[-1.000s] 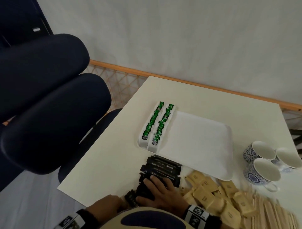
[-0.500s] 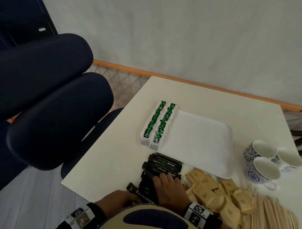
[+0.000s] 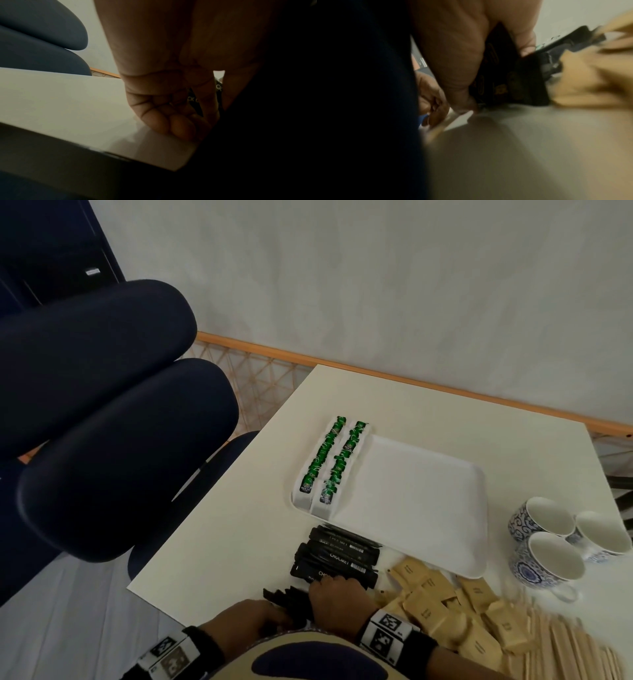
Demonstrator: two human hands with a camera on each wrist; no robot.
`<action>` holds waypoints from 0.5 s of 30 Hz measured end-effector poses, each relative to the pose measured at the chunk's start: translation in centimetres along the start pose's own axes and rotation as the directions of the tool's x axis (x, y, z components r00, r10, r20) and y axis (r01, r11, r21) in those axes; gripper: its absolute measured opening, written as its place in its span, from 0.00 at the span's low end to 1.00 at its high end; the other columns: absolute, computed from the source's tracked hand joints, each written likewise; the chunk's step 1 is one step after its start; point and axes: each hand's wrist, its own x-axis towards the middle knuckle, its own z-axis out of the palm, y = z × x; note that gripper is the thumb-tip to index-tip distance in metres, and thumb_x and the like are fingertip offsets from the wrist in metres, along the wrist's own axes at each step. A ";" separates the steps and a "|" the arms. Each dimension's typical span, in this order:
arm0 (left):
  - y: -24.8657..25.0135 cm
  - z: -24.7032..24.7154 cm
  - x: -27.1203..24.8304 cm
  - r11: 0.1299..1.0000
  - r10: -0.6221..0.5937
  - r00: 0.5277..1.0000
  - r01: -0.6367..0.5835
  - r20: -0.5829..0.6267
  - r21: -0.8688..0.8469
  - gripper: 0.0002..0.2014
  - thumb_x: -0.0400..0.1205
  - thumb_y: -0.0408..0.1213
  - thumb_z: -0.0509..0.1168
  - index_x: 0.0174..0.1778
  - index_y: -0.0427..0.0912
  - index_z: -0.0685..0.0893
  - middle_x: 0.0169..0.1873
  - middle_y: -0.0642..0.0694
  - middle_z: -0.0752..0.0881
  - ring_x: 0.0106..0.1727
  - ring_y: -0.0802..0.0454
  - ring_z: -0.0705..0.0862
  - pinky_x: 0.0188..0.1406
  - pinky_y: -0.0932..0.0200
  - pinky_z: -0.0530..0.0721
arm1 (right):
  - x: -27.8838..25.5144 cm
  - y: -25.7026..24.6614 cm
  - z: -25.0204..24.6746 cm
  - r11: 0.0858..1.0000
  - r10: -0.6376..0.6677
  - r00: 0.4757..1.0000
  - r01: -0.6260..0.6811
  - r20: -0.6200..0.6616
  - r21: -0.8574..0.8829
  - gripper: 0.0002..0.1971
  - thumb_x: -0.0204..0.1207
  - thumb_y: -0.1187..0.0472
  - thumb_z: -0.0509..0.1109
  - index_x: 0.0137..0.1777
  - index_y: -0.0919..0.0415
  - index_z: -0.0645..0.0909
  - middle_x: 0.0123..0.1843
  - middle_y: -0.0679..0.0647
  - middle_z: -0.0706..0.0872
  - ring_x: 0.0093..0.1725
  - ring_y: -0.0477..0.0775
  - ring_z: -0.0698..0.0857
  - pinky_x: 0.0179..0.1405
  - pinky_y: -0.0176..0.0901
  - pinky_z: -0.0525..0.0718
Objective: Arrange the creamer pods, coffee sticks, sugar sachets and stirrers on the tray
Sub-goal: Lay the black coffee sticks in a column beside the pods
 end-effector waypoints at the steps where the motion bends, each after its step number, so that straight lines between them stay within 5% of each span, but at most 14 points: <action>1: -0.3 0.1 0.3 0.997 0.052 0.998 -0.050 -0.037 0.050 0.17 0.88 0.33 0.54 0.71 0.43 0.79 0.70 0.42 0.80 0.57 0.67 0.80 0.47 0.86 0.61 | 0.1 0.0 -0.1 1.000 -0.018 1.000 0.018 0.009 0.000 0.14 0.83 0.60 0.59 0.61 0.69 0.78 0.59 0.66 0.84 0.58 0.68 0.83 0.57 0.56 0.79; 4: -0.2 -0.3 0.4 1.000 0.030 0.999 -0.030 -0.038 0.001 0.18 0.88 0.35 0.55 0.74 0.47 0.76 0.71 0.52 0.78 0.71 0.55 0.77 0.57 0.79 0.62 | 0.2 0.3 -0.7 0.998 -0.068 0.996 0.068 0.052 0.010 0.12 0.82 0.61 0.61 0.56 0.69 0.81 0.55 0.65 0.86 0.54 0.67 0.85 0.53 0.56 0.82; 6: 0.2 -1.7 -0.3 0.997 0.031 0.999 -0.031 -0.007 -0.066 0.17 0.86 0.37 0.60 0.64 0.64 0.83 0.60 0.65 0.83 0.63 0.63 0.80 0.59 0.79 0.67 | 0.0 0.5 -1.6 0.995 -0.086 0.995 0.084 0.045 0.049 0.13 0.80 0.59 0.63 0.56 0.68 0.80 0.55 0.64 0.86 0.55 0.66 0.85 0.53 0.56 0.83; 8: -0.3 -2.9 -0.9 0.990 0.100 0.995 -0.100 -0.006 -0.100 0.18 0.81 0.45 0.65 0.42 0.82 0.82 0.48 0.72 0.83 0.53 0.71 0.81 0.58 0.76 0.74 | -0.5 0.7 -3.1 0.992 -0.079 0.997 0.080 -0.015 0.100 0.14 0.76 0.55 0.66 0.55 0.65 0.79 0.55 0.63 0.85 0.55 0.65 0.84 0.52 0.54 0.83; 10: -0.5 -4.2 -1.5 0.983 0.102 0.994 -0.108 -0.047 -0.148 0.08 0.76 0.55 0.66 0.36 0.79 0.81 0.47 0.65 0.86 0.49 0.70 0.82 0.56 0.71 0.78 | -1.0 1.0 -5.3 0.984 -0.068 0.993 0.084 -0.099 0.160 0.14 0.74 0.52 0.67 0.52 0.62 0.78 0.52 0.60 0.84 0.52 0.63 0.84 0.48 0.51 0.83; 12: -0.3 -5.9 -1.5 0.959 0.085 0.989 -0.114 -0.122 -0.259 0.04 0.73 0.57 0.69 0.43 0.70 0.83 0.45 0.59 0.87 0.44 0.68 0.83 0.52 0.68 0.80 | -1.3 1.4 -7.8 0.962 -0.048 0.984 0.092 -0.174 0.256 0.12 0.73 0.51 0.68 0.46 0.60 0.78 0.45 0.58 0.84 0.46 0.60 0.84 0.41 0.48 0.82; 15: 0.7 -9.1 -0.8 0.843 0.118 0.975 -0.197 -0.186 -0.500 0.30 0.66 0.66 0.73 0.63 0.65 0.76 0.53 0.55 0.86 0.48 0.63 0.85 0.55 0.61 0.83 | -1.1 2.3 -11.5 0.862 -0.015 0.967 0.142 -0.255 0.486 0.06 0.72 0.55 0.70 0.37 0.53 0.77 0.35 0.50 0.82 0.36 0.50 0.83 0.35 0.42 0.81</action>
